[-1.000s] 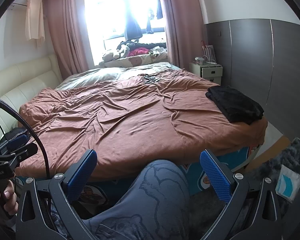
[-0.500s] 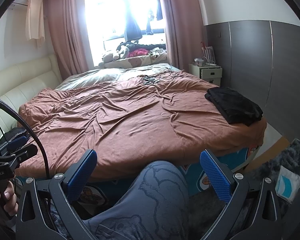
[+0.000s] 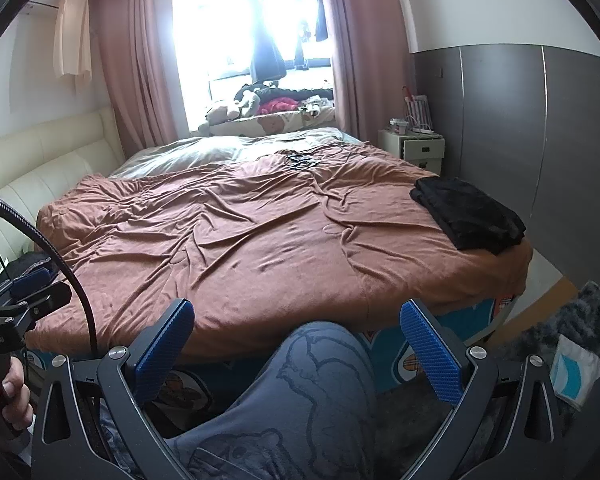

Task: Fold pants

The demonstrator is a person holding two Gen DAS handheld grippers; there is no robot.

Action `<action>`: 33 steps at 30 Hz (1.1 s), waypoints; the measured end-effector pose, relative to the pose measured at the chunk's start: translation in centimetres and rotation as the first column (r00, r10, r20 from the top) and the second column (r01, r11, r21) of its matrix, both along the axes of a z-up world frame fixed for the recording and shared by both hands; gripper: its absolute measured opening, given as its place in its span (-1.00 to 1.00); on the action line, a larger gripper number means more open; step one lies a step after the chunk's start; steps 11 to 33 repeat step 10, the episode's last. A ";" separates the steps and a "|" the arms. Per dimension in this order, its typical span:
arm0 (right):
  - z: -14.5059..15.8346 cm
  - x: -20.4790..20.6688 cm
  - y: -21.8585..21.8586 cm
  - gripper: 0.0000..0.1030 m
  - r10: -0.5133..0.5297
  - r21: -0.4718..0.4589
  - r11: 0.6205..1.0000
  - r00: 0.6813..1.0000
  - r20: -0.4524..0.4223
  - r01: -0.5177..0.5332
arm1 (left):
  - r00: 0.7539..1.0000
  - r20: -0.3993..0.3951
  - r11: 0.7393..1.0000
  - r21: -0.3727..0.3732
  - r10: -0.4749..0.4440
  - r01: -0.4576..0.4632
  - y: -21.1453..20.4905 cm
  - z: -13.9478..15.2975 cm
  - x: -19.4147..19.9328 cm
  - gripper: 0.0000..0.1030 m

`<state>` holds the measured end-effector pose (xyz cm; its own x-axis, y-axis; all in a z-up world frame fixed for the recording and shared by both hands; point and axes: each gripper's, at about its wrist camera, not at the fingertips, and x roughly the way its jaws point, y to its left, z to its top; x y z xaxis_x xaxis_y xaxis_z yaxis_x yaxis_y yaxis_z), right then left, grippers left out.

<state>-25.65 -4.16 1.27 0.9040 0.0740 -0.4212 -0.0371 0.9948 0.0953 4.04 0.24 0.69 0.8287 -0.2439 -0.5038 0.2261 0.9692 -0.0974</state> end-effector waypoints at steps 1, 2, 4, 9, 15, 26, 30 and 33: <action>0.0 0.0 0.0 1.00 0.000 0.000 1.000 1.000 0.001 0.000 | 1.000 0.004 1.000 -0.003 -0.007 0.007 0.0 0.0 0.0 0.99; 0.1 0.0 0.0 1.00 0.000 0.000 1.000 1.000 0.002 0.000 | 1.000 0.007 1.000 -0.008 -0.016 0.016 0.0 0.1 -0.1 0.99; 0.1 -0.1 -0.1 1.00 -0.001 0.000 1.000 1.000 0.002 0.001 | 1.000 0.010 1.000 -0.006 -0.021 0.021 -0.1 0.1 -0.2 0.99; 0.0 -0.1 -0.3 1.00 0.000 0.003 1.000 1.000 0.001 0.000 | 1.000 -0.003 1.000 -0.009 -0.023 0.023 -0.3 -0.1 -0.1 0.99; 0.0 -0.1 -0.3 1.00 0.000 0.003 1.000 1.000 0.002 0.000 | 1.000 -0.006 1.000 -0.011 -0.022 0.022 -0.3 -0.1 0.0 0.99; 0.0 -0.1 -0.3 1.00 0.000 0.003 1.000 1.000 0.002 0.000 | 1.000 -0.006 1.000 -0.011 -0.022 0.022 -0.3 -0.1 0.0 0.99; 0.0 -0.1 -0.3 1.00 0.000 0.003 1.000 1.000 0.002 0.000 | 1.000 -0.006 1.000 -0.011 -0.022 0.022 -0.3 -0.1 0.0 0.99; 0.0 -0.1 -0.3 1.00 0.000 0.003 1.000 1.000 0.002 0.000 | 1.000 -0.006 1.000 -0.011 -0.022 0.022 -0.3 -0.1 0.0 0.99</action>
